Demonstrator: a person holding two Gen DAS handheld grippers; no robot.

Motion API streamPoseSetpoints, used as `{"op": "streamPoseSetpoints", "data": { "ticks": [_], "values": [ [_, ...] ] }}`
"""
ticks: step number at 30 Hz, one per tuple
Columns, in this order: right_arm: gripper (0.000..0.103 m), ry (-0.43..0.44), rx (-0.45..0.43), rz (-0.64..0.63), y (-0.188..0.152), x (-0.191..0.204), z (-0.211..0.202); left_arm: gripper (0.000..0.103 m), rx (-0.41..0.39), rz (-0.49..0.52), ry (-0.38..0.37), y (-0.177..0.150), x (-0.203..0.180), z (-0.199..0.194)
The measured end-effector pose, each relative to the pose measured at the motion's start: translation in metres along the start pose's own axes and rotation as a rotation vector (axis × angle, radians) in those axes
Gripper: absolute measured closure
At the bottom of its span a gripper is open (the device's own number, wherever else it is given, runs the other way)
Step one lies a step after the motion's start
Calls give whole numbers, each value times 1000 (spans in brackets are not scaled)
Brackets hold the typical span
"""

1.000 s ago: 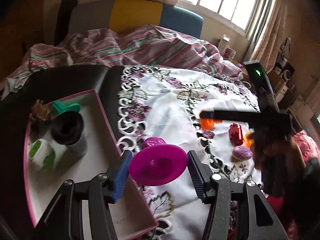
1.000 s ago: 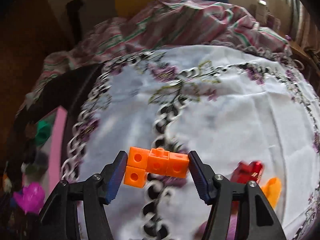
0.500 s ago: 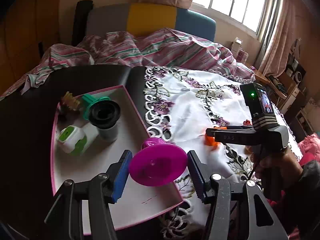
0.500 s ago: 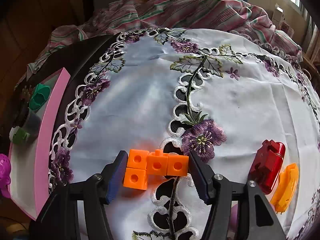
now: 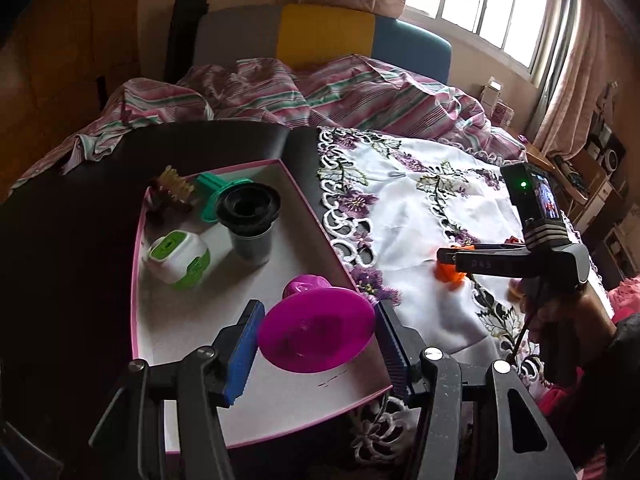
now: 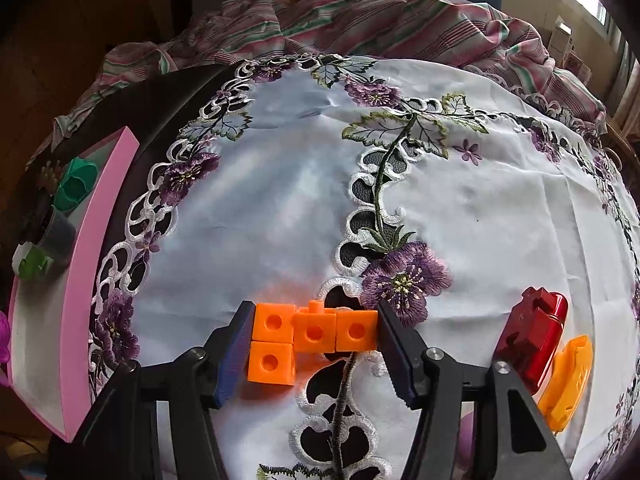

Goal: Organize rigid objects
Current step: 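Carry the magenta cup into the tray and open left tool while right tool holds blocks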

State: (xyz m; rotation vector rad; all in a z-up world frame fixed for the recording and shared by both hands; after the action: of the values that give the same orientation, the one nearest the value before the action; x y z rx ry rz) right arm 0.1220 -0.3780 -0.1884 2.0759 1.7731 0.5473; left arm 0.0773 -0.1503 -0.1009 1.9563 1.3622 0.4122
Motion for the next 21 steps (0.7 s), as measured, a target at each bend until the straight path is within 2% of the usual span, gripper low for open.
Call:
{"op": "streamPoseSetpoints", "data": {
  "ticks": [8,21],
  "values": [
    [43,-8,0,-15,0,1,-1,46,22,-41,23,-14,21,0],
    [43,-23,1,-35,0,2,-2,46,-13,-203,44,-23,91,-16]
  ]
}}
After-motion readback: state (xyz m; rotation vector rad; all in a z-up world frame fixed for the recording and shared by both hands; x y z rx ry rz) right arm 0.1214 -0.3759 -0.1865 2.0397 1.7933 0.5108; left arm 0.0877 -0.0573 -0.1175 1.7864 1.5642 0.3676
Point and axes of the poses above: each gripper's, at about its wrist camera, not at the fingertips, and z roughly the way its jaws point, x to its left, y to its top, the point moved 9 cm from there along z, roughly the way its jaws point, and after that the axes turned 4 degrees about -x, right-handed, at the moved point
